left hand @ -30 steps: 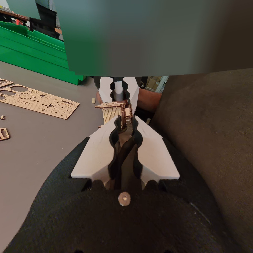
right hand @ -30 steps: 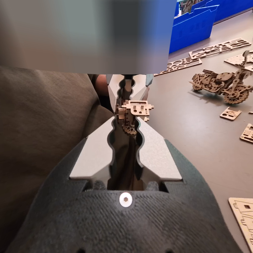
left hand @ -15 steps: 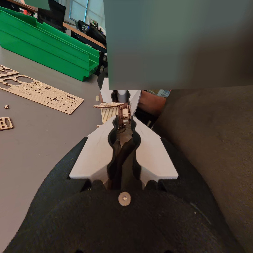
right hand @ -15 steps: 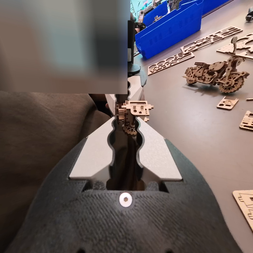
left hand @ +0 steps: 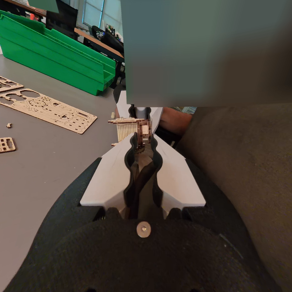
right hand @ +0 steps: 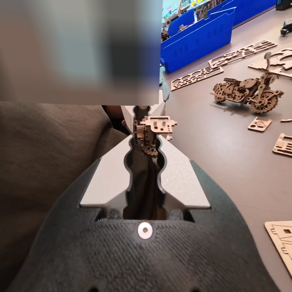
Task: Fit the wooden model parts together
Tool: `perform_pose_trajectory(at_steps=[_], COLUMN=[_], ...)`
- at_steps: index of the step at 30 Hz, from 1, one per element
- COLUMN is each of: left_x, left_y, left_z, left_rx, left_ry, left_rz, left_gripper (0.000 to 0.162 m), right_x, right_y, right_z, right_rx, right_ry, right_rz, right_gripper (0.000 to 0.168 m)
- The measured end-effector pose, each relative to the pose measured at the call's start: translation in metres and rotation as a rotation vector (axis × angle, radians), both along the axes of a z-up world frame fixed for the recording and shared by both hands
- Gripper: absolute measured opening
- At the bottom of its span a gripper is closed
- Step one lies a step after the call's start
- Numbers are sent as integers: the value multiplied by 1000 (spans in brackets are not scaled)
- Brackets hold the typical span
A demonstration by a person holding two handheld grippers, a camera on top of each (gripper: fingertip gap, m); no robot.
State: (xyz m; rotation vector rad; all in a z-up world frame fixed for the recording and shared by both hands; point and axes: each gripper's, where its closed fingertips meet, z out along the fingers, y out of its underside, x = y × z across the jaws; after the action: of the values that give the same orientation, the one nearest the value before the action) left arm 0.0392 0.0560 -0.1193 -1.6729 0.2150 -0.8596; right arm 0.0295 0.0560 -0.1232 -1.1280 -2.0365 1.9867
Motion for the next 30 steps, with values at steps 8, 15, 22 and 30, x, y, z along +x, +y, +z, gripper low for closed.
perform_pose_trajectory(at_steps=[8,15,22,30], left_x=[-2,-7,-24,-119], left_y=[0,4,11,20], left_z=[-1,-10,-12,-57], left_rx=[-36,-95,-176,-406], left_ry=[-74,-74,-220,-430], left_rz=[-10,19,80,553], left_gripper=[27,14,13,14], right_x=[-4,-5,-15,-23], right_y=[2,2,12,25], right_z=[-10,-16,-32,-46], right_rx=[-13,-59,-17,-7], right_ry=[-75,-144,-210,-284], right_rz=[-11,2,-65,-134], right_gripper=[24,24,41,40])
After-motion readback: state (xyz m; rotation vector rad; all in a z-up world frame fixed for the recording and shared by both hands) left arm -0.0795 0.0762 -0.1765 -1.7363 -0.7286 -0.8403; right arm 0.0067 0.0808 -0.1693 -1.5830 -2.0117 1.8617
